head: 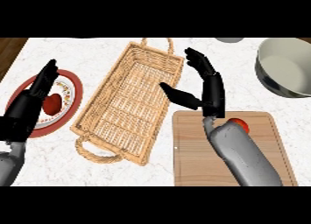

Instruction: Pick the tomato from the cutting board and place it in the basket

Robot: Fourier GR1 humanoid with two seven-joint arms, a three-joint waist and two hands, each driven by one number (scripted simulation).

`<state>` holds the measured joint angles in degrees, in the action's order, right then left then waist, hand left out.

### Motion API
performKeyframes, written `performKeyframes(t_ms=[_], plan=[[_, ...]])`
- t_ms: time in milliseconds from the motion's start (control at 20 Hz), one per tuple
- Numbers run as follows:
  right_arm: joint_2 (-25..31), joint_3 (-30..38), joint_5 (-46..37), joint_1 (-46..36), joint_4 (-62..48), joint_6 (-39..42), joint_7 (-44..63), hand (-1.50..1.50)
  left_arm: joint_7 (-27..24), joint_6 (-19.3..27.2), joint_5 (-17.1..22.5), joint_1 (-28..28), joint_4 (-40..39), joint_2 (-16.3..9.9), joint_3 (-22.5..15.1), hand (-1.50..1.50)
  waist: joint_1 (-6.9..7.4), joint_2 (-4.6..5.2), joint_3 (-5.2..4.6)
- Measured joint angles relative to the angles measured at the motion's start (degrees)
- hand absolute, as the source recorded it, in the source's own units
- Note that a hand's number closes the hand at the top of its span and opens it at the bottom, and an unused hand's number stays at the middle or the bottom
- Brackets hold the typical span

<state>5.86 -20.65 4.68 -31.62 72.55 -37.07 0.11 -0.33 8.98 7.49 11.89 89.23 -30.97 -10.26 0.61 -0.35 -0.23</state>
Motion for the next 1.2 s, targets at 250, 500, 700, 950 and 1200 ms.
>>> performKeyframes(t_ms=[250,500,700,950,1200], plan=[[11.73,-4.11,-10.18,-6.29,-5.99,1.71,15.03,-1.50,0.24,0.47,-0.47,-0.44,-0.37,-0.29,0.53,0.00,-1.11,-0.73,-0.39],[21.54,-10.88,-13.92,-12.52,-8.05,18.24,28.50,-1.50,0.13,0.50,-0.66,-0.81,-0.61,-0.04,0.40,0.00,-1.37,-1.07,-0.55],[26.07,-13.82,-10.59,-18.06,-6.55,35.46,37.35,-1.50,-0.60,0.45,-0.80,-0.97,-1.25,0.28,0.48,0.00,-1.36,-0.88,-0.42],[29.20,-13.18,-2.60,-23.44,-3.20,53.21,48.64,-1.50,-1.28,0.26,-1.12,-1.00,-1.57,0.66,0.76,0.00,-1.35,-0.47,-0.09],[32.84,-10.10,3.56,-23.71,-0.47,61.35,53.62,-1.50,-2.16,-0.75,-1.31,-1.95,-1.10,1.02,1.46,0.00,-1.10,-0.13,0.09]])
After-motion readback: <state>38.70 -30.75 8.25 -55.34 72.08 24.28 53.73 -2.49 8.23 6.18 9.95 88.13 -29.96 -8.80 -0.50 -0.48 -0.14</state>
